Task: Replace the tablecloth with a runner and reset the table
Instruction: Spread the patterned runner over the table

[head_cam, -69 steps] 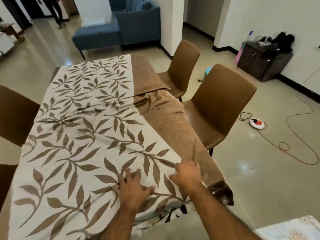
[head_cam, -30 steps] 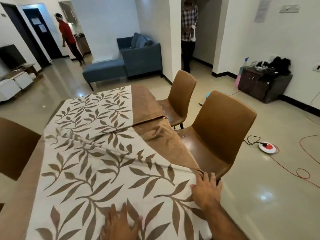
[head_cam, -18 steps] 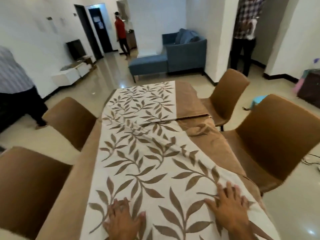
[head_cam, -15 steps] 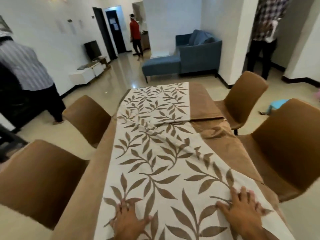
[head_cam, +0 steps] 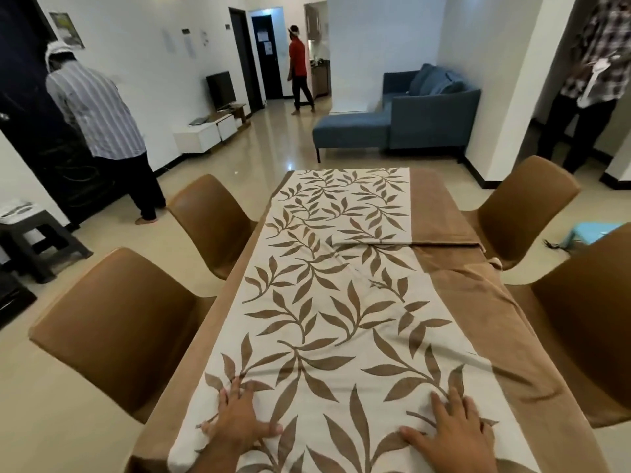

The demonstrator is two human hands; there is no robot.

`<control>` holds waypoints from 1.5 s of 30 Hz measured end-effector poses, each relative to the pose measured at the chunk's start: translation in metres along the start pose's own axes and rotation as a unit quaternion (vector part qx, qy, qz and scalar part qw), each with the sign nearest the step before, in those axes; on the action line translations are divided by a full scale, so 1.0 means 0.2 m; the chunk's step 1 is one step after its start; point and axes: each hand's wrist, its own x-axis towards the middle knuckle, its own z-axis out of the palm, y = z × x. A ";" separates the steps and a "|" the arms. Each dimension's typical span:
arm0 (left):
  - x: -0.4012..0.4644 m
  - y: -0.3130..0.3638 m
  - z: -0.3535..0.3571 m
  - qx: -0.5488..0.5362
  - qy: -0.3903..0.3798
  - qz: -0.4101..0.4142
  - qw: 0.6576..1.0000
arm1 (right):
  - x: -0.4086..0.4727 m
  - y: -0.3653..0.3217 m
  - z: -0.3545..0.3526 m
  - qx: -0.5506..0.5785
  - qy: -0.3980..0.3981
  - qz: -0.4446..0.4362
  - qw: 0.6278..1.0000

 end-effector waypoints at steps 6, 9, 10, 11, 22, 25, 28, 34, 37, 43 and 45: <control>0.00 0.07 0.01 0.000 0.034 0.055 0.998 | -0.01 -0.01 -0.07 -0.010 0.020 -0.032 0.999; -0.07 0.20 0.07 -0.017 0.051 0.149 0.987 | -0.02 -0.01 -0.06 0.005 0.044 -0.044 0.998; -0.08 0.24 0.10 -0.011 0.047 0.172 0.984 | -0.03 0.00 -0.04 0.005 0.053 -0.046 0.998; -0.10 0.27 0.14 -0.002 0.033 0.186 0.982 | -0.03 0.00 -0.02 -0.001 0.054 -0.052 0.997; -0.13 0.26 0.19 0.071 -0.018 0.194 0.978 | -0.02 -0.06 -0.01 -0.031 0.001 -0.032 0.999; -0.09 0.27 0.17 0.073 -0.021 0.205 0.976 | -0.02 -0.09 -0.02 -0.044 -0.002 -0.012 0.999; -0.06 0.27 0.16 0.075 -0.024 0.200 0.977 | 0.02 -0.13 -0.03 -0.037 -0.011 0.013 0.999; -0.06 0.27 0.15 0.062 -0.038 0.200 0.977 | 0.06 -0.15 -0.05 -0.051 -0.083 0.022 0.995; -0.05 0.33 0.09 0.073 -0.053 0.185 0.979 | 0.19 -0.18 -0.19 -0.062 -0.129 -0.009 0.990; 0.03 0.53 -0.04 0.042 0.051 0.188 0.980 | 0.60 -0.27 -0.42 -0.081 -0.033 -0.050 0.995; 0.11 0.59 -0.07 -0.024 0.046 0.180 0.982 | 0.75 -0.27 -0.49 -0.024 0.042 -0.045 0.998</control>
